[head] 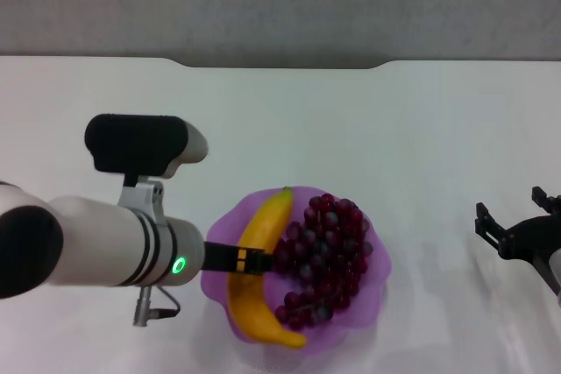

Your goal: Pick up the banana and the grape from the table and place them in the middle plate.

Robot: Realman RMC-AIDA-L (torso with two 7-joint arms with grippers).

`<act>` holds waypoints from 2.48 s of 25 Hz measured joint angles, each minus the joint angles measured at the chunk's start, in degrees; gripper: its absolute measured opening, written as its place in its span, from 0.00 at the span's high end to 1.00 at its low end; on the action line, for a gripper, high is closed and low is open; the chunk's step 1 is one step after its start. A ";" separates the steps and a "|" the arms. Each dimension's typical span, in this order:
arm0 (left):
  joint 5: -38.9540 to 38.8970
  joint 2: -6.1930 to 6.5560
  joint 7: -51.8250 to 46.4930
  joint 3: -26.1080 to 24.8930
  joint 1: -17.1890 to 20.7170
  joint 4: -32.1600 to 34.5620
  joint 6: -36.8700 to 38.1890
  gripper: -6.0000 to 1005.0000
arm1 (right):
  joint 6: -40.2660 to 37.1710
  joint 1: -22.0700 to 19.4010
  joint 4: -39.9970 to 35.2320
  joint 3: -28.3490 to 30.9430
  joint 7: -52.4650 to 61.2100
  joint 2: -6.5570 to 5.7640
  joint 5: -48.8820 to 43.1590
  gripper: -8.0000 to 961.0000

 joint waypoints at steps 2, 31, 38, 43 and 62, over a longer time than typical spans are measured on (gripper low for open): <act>-0.22 0.00 0.11 0.25 -0.08 -1.15 -0.12 0.50 | -0.05 0.00 -0.03 0.00 0.00 0.00 0.01 0.07; -3.98 -0.27 -0.79 1.25 -2.76 6.65 12.12 0.49 | -0.27 0.19 0.55 0.00 0.03 -0.09 -0.23 0.07; -4.02 -0.27 -0.78 1.80 -2.46 8.14 12.51 0.45 | -0.30 0.18 0.52 0.00 0.03 -0.09 -0.23 0.07; -3.78 -0.18 -0.56 1.78 -2.14 7.74 12.61 0.43 | -0.31 0.18 0.41 0.00 0.03 -0.09 -0.23 0.07; -4.17 -0.03 21.21 1.70 16.63 13.11 66.61 0.11 | -0.30 0.16 0.17 0.00 0.02 -0.04 -0.23 0.07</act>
